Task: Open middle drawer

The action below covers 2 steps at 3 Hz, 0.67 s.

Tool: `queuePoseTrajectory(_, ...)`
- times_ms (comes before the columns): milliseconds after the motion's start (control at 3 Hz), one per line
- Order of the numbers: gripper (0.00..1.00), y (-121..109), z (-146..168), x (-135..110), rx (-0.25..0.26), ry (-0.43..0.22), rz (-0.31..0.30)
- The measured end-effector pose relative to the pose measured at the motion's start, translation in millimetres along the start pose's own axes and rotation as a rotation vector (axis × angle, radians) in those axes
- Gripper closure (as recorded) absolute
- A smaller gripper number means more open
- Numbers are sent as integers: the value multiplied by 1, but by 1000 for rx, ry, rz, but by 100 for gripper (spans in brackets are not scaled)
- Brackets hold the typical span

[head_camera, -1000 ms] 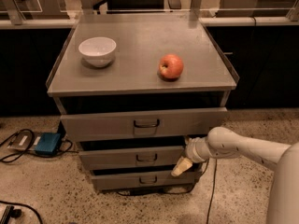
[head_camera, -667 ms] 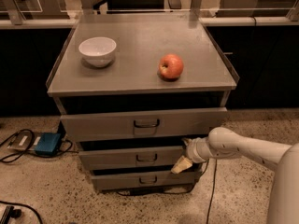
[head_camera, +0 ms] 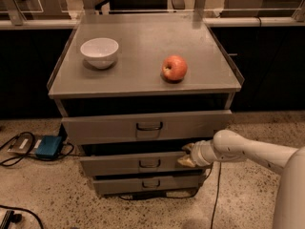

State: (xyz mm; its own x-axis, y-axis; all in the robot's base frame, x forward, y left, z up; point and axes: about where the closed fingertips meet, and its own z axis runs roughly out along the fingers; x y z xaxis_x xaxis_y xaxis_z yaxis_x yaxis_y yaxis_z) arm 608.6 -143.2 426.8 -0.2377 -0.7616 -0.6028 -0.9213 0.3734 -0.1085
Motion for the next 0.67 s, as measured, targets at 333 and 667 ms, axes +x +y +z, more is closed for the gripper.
queuePoseTrajectory(333, 89, 0, -5, -1, -3, 0, 0)
queuePoseTrajectory(667, 100, -2, -8, 2, -3, 0, 0)
